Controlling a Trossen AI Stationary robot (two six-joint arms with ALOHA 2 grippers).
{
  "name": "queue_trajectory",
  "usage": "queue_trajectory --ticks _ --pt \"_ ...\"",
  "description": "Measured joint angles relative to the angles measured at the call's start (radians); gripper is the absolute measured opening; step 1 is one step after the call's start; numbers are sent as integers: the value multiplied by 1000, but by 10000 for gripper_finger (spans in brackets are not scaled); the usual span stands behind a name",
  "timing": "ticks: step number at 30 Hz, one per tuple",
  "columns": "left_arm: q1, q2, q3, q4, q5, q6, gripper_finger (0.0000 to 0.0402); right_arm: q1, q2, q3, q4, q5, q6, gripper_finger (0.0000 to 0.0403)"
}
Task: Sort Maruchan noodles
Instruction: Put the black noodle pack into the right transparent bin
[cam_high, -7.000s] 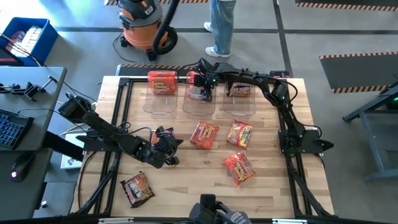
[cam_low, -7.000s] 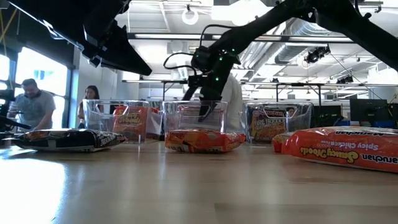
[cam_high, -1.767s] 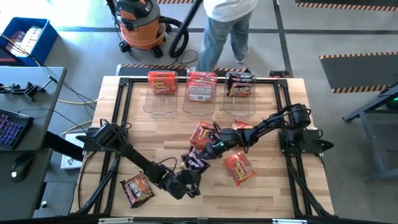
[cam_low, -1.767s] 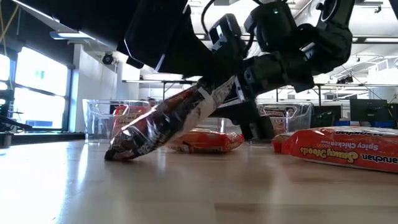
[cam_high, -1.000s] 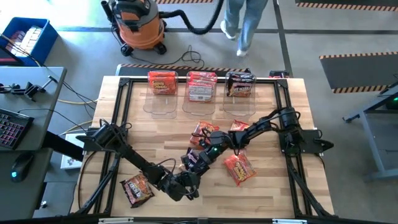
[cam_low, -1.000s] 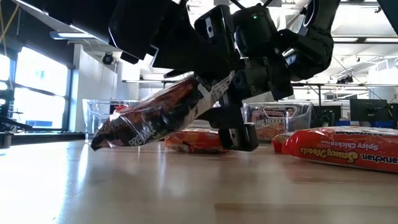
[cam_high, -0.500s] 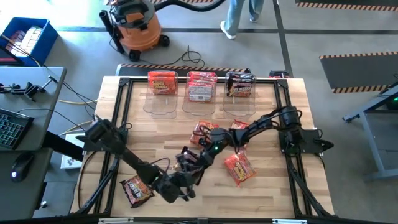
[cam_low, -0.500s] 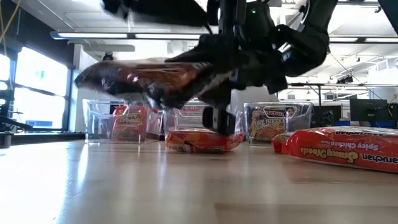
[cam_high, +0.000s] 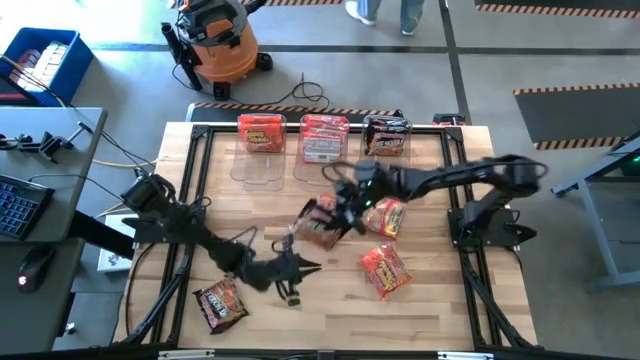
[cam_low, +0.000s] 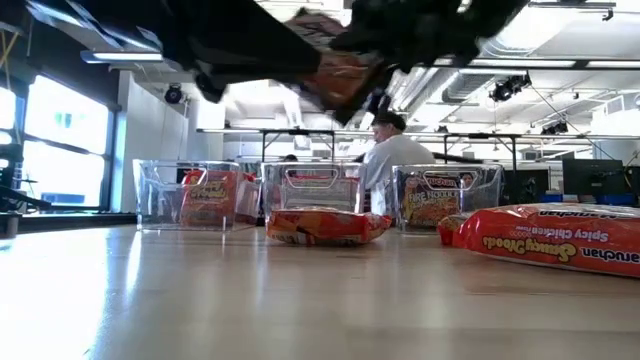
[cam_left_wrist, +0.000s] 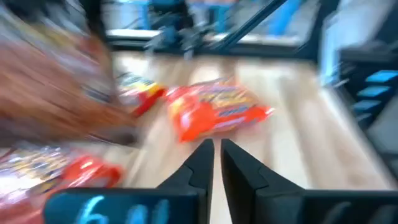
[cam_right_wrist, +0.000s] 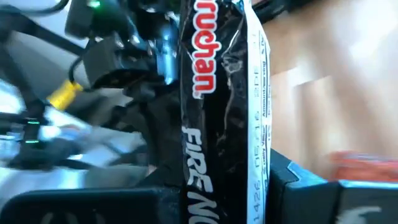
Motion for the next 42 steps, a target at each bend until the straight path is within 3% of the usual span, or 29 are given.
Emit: queue_trajectory --ticks 3,6,11,14,19,26,31,42 --pt "77 1 -76 212 189 21 6 -51 -126 52 -308 66 -150 91" --pt "157 1 -135 356 333 40 2 -96 -228 137 -591 203 -301 91" --pt "293 0 -177 442 497 69 2 -172 -303 313 -975 447 -575 92" --pt "372 0 -179 446 579 69 1 -244 -298 374 -1113 568 -733 92" --pt "467 0 -179 455 693 68 1 -391 -269 349 -1144 574 -938 92" --pt "519 0 -179 447 750 73 1 -569 -144 304 -1140 559 -1086 92" --pt "522 0 -179 441 757 79 0 -621 -59 304 -1086 510 -1127 92" --pt "513 0 -179 438 769 79 1 -675 70 303 -1067 537 -1152 92"
